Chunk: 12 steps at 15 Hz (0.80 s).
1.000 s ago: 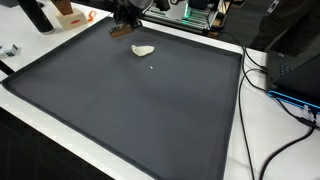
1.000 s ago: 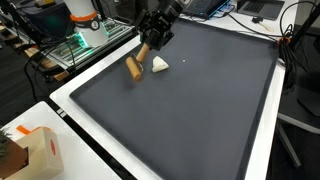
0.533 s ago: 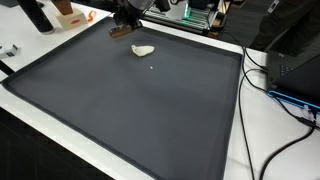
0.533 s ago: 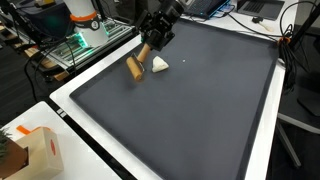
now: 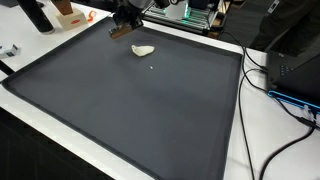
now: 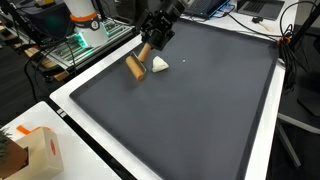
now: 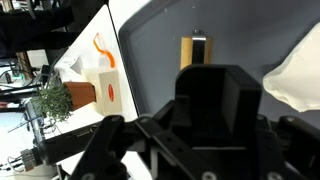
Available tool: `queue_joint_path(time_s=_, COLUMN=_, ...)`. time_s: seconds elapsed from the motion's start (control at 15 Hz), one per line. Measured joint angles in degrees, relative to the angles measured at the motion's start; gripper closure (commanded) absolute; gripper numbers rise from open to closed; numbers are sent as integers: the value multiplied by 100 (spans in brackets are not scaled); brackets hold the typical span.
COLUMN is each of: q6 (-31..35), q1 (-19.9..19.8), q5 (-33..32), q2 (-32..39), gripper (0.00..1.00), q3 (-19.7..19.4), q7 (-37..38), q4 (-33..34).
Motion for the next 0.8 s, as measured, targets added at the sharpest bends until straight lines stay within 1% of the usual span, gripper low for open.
queue_joint_path(time_s=0.53, q6=20, q1=-56, q5=0, q2=-247, gripper=79, q3=-3, q7=-990, q4=29)
queue_joint_path(time_s=0.8, q6=254, q1=-140, q5=21, q2=-440, gripper=79, q3=-3, q7=-1642, q4=12)
